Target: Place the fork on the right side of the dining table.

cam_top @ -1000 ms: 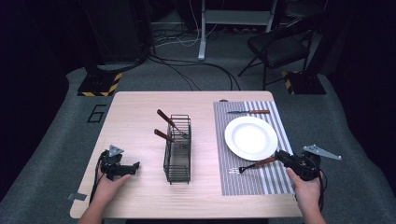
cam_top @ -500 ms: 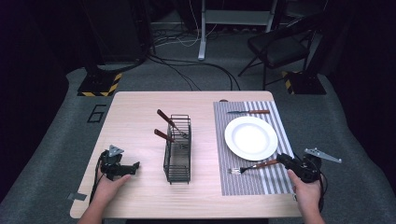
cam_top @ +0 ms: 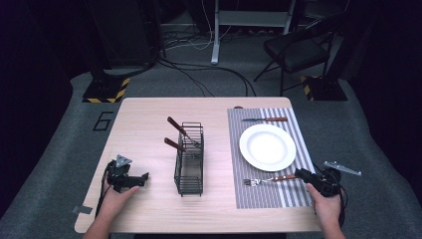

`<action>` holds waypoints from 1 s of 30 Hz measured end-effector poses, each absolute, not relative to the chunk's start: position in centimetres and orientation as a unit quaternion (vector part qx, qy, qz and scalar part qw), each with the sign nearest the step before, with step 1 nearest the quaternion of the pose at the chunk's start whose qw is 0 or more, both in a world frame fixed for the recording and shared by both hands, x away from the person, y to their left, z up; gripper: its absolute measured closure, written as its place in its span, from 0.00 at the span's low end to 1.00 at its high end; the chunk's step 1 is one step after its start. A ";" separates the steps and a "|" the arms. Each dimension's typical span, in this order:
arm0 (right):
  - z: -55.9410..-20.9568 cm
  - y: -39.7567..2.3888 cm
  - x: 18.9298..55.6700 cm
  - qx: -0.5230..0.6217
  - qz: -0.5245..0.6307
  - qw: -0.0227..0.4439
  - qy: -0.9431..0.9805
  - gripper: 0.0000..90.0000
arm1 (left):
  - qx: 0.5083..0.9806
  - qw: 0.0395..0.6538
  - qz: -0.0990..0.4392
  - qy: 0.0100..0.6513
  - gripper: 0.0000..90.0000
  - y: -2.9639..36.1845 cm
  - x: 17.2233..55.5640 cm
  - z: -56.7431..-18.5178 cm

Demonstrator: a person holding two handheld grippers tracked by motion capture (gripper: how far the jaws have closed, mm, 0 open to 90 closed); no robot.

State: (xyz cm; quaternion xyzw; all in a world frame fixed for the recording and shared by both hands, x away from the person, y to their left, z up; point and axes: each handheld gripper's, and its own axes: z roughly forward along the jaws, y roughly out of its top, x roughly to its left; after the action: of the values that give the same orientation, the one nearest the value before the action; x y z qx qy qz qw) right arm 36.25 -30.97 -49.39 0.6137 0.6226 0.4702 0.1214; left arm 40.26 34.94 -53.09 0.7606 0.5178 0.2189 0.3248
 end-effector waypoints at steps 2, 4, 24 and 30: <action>-49.5 -31.0 36.3 0.613 0.471 0.118 0.623 0.74 | 0.761 0.325 0.219 0.518 0.00 34.9 40.3 -53.1; -49.6 -30.9 36.3 0.614 0.470 0.116 0.623 0.73 | 0.760 0.325 0.219 0.518 0.00 34.9 40.3 -53.1; -51.2 -31.6 37.0 0.631 0.453 0.096 0.623 0.68 | 0.760 0.325 0.219 0.518 0.00 34.9 40.2 -53.1; -51.2 -31.6 36.9 0.632 0.449 0.099 0.624 0.67 | 0.760 0.325 0.219 0.519 0.00 34.9 40.2 -53.1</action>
State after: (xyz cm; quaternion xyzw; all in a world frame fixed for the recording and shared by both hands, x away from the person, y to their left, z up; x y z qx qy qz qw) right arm 36.90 -31.65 -51.20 0.6320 0.6236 0.4493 0.0990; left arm 40.25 34.92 -53.10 0.7598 0.5186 0.2192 0.3252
